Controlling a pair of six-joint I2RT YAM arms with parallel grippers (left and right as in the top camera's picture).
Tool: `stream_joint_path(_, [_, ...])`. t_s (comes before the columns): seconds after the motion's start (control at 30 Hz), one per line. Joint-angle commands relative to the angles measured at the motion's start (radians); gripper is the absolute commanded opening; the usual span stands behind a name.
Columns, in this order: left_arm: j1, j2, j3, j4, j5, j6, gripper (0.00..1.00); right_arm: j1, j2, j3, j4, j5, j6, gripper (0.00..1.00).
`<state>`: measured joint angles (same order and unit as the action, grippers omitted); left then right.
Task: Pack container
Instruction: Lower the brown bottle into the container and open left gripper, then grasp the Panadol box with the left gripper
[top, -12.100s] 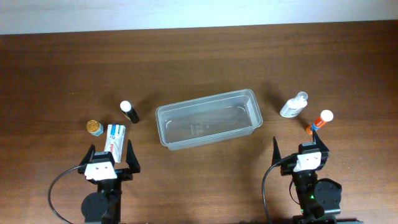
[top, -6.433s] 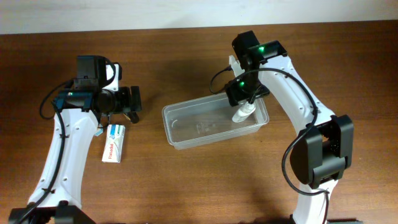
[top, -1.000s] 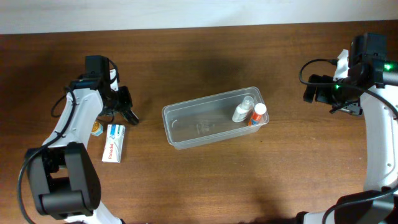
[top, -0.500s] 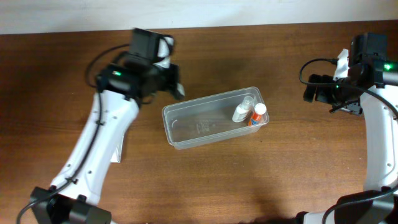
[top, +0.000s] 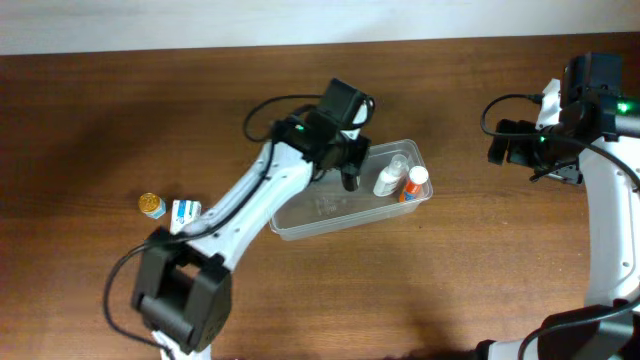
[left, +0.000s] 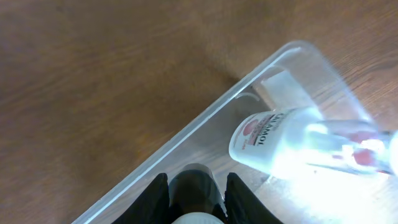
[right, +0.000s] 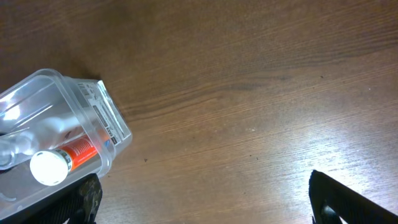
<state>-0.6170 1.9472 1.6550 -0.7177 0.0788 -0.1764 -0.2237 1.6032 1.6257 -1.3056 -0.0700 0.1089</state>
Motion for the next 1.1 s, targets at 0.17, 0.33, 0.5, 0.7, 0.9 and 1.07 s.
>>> stream_joint_path(0.17, [-0.02, 0.089, 0.002, 0.022, 0.004, 0.045, 0.03, -0.006, 0.005, -0.006, -0.001, -0.005, 0.0, 0.98])
stream_joint_path(0.33, [-0.02, 0.091, 0.002, 0.034, 0.004, 0.052, 0.57, -0.006, 0.005, -0.006, 0.0, -0.005, 0.0, 0.98])
stream_joint_path(0.5, [-0.019, 0.07, 0.021, 0.018, 0.004, 0.063, 0.62, -0.006, 0.005, -0.006, 0.0, -0.005, -0.001, 0.98])
stream_joint_path(0.7, [0.015, -0.129, 0.042, -0.032, -0.064, 0.088, 0.67, -0.006, 0.005, -0.006, 0.0, -0.004, -0.001, 0.98])
stream_joint_path(0.9, [0.212, -0.382, 0.042, -0.158, -0.193, 0.074, 0.96, -0.006, 0.006, -0.006, 0.0, -0.005, -0.005, 0.99])
stream_joint_path(1.07, [0.469, -0.435, 0.042, -0.38, -0.19, -0.095, 0.99, -0.006, 0.007, -0.006, 0.0, -0.005, -0.005, 0.98])
